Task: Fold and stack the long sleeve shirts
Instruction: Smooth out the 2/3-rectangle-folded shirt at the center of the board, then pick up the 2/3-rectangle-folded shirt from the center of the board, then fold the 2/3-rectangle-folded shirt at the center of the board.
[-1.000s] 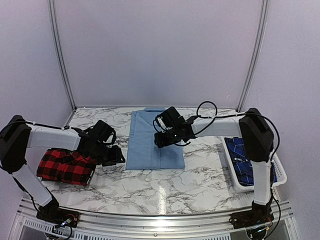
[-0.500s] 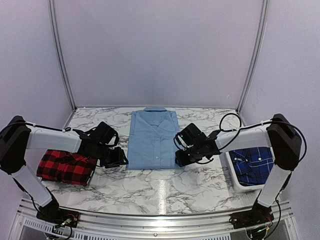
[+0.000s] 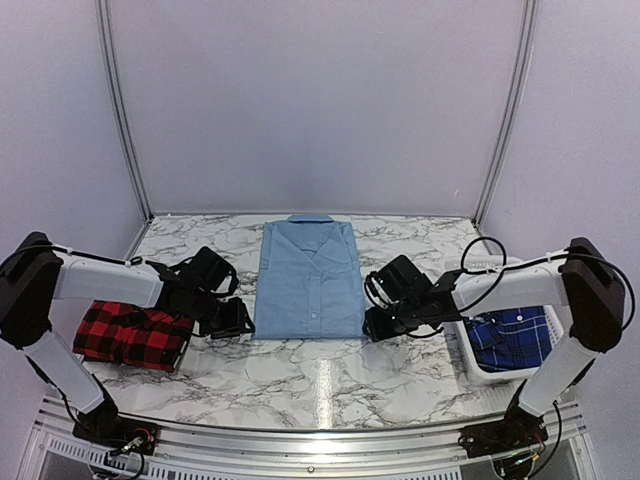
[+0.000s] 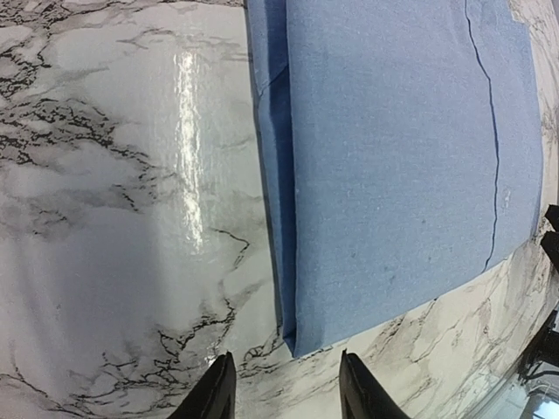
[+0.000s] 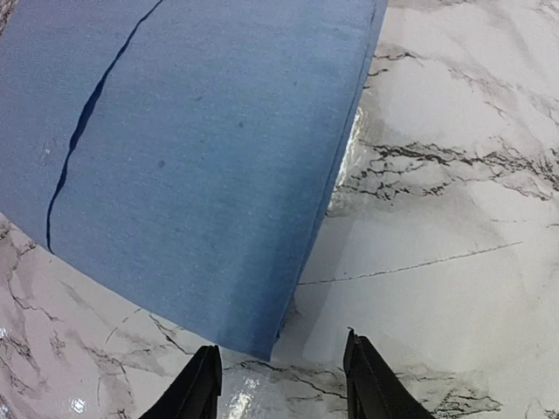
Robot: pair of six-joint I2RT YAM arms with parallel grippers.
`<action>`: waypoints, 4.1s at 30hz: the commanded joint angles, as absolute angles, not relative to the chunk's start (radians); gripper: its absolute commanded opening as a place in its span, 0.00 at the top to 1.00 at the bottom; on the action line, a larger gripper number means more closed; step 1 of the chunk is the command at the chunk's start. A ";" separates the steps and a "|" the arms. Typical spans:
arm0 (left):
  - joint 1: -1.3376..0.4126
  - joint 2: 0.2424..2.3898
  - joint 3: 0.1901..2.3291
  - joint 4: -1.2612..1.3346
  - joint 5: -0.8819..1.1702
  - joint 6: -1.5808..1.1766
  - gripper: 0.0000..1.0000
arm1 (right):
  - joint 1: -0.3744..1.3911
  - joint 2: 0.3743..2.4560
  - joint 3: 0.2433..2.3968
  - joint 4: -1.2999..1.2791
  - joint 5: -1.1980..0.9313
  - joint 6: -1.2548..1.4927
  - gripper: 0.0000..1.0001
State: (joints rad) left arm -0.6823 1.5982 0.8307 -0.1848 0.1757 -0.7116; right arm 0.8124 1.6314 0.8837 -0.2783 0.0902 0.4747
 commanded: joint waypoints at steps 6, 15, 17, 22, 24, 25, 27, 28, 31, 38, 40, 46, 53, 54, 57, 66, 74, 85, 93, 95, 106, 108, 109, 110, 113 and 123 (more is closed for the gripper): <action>-0.708 1.632 0.834 -0.178 0.189 -0.666 0.59 | 0.820 1.573 0.775 -0.183 0.046 0.420 0.58; -0.718 1.647 0.836 -0.183 0.177 -0.693 0.65 | 0.800 1.588 0.767 -0.150 -0.051 0.503 0.62; -0.717 1.641 0.829 -0.184 0.173 -0.713 0.66 | 0.767 1.582 0.756 -0.133 -0.107 0.540 0.63; -0.709 1.636 0.814 -0.180 0.179 -0.747 0.68 | 0.715 1.545 0.696 -0.049 -0.196 0.607 0.63; -0.705 1.634 0.809 -0.173 0.185 -0.750 0.69 | 0.707 1.542 0.686 -0.027 -0.209 0.621 0.63; -0.702 1.634 0.806 -0.169 0.186 -0.745 0.69 | 0.706 1.546 0.683 -0.018 -0.215 0.627 0.64; -0.697 1.630 0.803 -0.161 0.186 -0.733 0.69 | 0.700 1.554 0.677 0.008 -0.236 0.641 0.64; -0.695 1.631 0.801 -0.160 0.186 -0.728 0.69 | 0.696 1.559 0.673 0.031 -0.248 0.649 0.65; -0.688 1.640 0.794 -0.150 0.206 -0.730 0.69 | 0.689 1.566 0.663 0.058 -0.269 0.670 0.67; -0.678 1.671 0.789 -0.112 0.249 -0.750 0.69 | 0.677 1.573 0.658 0.066 -0.268 0.676 0.69; -0.678 1.676 0.791 -0.106 0.261 -0.749 0.69 | 0.677 1.581 0.656 0.069 -0.270 0.674 0.70; -0.678 1.701 0.802 -0.100 0.283 -0.744 0.71 | 0.678 1.603 0.665 0.083 -0.273 0.666 0.73; -0.678 1.721 0.817 -0.097 0.293 -0.739 0.76 | 0.678 1.630 0.680 0.100 -0.274 0.663 0.74; -0.678 1.721 0.818 -0.099 0.295 -0.739 0.76 | 0.677 1.637 0.683 0.104 -0.277 0.663 0.74; -0.678 1.725 0.819 -0.097 0.296 -0.739 0.78 | 0.677 1.650 0.694 0.106 -0.275 0.656 0.75; -0.679 1.731 0.833 -0.097 0.302 -0.736 0.91 | 0.681 1.665 0.718 0.080 -0.245 0.619 0.85; -0.683 1.690 0.845 -0.108 0.308 -0.729 1.00 | 0.710 1.635 0.743 0.031 -0.190 0.591 1.00; -0.766 1.512 0.783 -0.176 0.238 -0.749 1.00 | 0.806 1.484 0.658 -0.036 -0.109 0.643 1.00; -0.867 1.307 0.690 -0.204 0.146 -0.823 1.00 | 0.908 1.280 0.593 -0.113 -0.027 0.721 1.00; -0.874 1.277 0.685 -0.214 0.130 -0.833 1.00 | 0.917 1.254 0.608 -0.131 -0.017 0.724 1.00; -0.652 1.483 1.063 -0.248 0.104 -0.653 1.00 | 0.740 1.539 1.065 -0.126 0.011 0.508 1.00; -0.564 1.637 1.177 -0.195 0.153 -0.621 1.00 | 0.666 1.703 1.209 -0.094 -0.026 0.469 1.00; -0.524 1.725 1.250 -0.174 0.179 -0.615 1.00 | 0.632 1.789 1.288 -0.082 -0.029 0.450 1.00; -0.495 1.825 1.328 -0.167 0.196 -0.606 1.00 | 0.605 1.891 1.379 -0.075 -0.028 0.437 1.00; -0.434 2.126 1.606 -0.166 0.232 -0.588 1.00 | 0.530 2.181 1.655 -0.080 -0.089 0.435 1.00; -0.391 2.527 2.040 -0.183 0.307 -0.622 1.00 | 0.447 2.529 1.981 -0.152 -0.142 0.458 1.00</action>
State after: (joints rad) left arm -0.3668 2.5244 2.0003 -0.1482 0.2646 -0.6353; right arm 0.4465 2.5515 1.9965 -0.1013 -0.1143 0.4591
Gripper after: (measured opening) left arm 0.006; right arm 0.002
